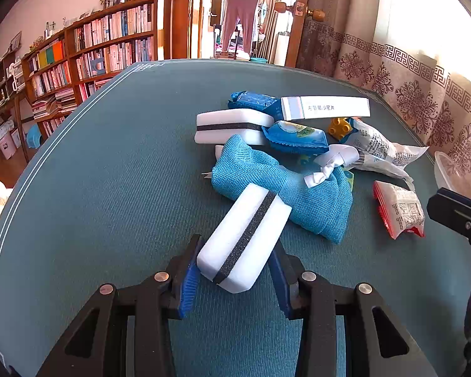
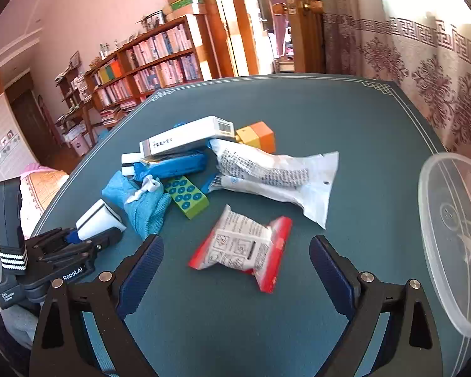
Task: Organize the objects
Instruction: 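Grasp the red-and-white snack packet with the right tool while left holds white sponge, then carry the packet and sponge into the clear bowl and open both tools, then grasp the white plastic bag with the right tool while left moves to the blue cloth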
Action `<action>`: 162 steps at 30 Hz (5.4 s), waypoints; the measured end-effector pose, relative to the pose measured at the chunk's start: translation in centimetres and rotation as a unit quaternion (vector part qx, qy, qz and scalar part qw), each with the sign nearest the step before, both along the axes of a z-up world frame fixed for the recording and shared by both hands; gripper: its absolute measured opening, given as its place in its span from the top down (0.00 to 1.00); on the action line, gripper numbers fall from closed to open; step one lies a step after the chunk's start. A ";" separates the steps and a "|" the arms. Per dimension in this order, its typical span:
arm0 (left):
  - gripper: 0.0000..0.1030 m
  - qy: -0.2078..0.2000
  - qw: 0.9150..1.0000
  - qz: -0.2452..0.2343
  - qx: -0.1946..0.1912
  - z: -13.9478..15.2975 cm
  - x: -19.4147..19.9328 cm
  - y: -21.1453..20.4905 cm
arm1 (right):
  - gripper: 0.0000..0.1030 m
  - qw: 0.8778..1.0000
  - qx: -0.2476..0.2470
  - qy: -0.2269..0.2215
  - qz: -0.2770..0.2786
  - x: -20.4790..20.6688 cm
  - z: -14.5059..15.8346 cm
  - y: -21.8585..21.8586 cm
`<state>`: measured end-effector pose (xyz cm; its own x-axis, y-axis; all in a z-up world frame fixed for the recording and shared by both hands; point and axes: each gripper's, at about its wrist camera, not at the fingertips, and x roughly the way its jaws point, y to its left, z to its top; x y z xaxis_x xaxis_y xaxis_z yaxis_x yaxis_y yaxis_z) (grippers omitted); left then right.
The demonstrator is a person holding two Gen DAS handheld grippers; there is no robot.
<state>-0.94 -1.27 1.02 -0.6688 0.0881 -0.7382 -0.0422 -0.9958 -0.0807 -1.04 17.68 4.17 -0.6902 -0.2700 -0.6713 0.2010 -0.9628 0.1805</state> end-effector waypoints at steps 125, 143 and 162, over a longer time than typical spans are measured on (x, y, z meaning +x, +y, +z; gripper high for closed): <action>0.14 -0.118 0.946 -0.297 -0.054 9.1 -8.4 27.7 | 0.43 0.944 0.053 -0.120 -0.302 3.3 6.6 17.2; 0.14 -0.203 0.971 -0.027 -0.120 7.8 -10.7 11.3 | 0.41 0.976 0.017 -0.152 -0.157 -4.5 5.2 13.3; 0.14 -0.247 0.967 -0.020 -0.059 4.8 -10.5 6.2 | 0.40 0.985 0.021 -0.161 -0.060 -9.8 5.6 7.3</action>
